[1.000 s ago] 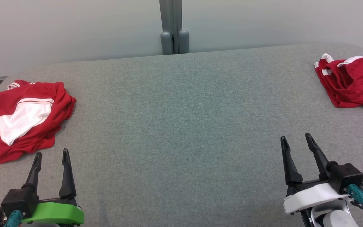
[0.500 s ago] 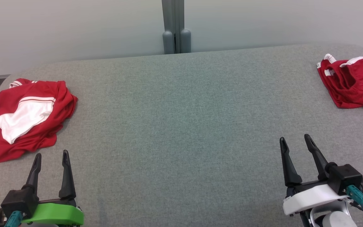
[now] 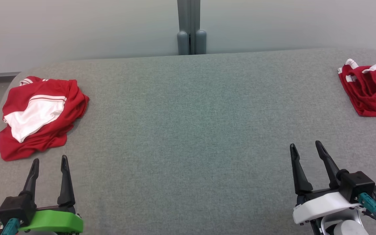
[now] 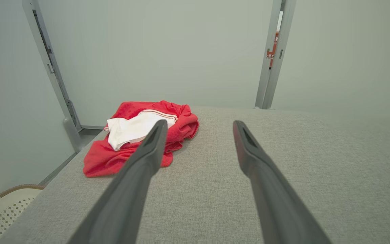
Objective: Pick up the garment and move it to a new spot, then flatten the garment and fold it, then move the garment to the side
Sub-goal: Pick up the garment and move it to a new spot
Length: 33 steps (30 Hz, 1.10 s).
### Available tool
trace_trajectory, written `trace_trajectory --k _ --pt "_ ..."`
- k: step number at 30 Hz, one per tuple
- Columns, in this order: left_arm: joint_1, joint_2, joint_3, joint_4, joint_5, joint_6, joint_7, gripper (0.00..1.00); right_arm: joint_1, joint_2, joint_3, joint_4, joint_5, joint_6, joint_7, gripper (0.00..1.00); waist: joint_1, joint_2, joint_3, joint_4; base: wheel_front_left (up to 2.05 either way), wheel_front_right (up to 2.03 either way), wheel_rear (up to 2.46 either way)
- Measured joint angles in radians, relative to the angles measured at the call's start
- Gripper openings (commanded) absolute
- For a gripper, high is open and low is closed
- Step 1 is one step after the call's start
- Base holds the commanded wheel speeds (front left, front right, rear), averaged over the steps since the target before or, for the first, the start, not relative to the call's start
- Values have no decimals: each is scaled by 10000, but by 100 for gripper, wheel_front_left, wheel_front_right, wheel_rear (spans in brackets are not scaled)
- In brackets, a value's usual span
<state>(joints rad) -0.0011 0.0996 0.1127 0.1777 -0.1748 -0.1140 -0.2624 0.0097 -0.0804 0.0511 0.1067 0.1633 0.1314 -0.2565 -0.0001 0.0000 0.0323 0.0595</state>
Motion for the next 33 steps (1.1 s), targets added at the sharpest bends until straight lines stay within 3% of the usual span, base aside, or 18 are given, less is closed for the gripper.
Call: trace_trajectory --k 9,33 --pt "-67 127 88 40 -44 82 0 100 20 -35 8 67 23 0 27 100 0 0 25 831 0 0 0" --pt "129 267 228 153 -265 322 0 100 -57 -121 230 443 96 0 90 100 0 0 81 4191 0 0 0"
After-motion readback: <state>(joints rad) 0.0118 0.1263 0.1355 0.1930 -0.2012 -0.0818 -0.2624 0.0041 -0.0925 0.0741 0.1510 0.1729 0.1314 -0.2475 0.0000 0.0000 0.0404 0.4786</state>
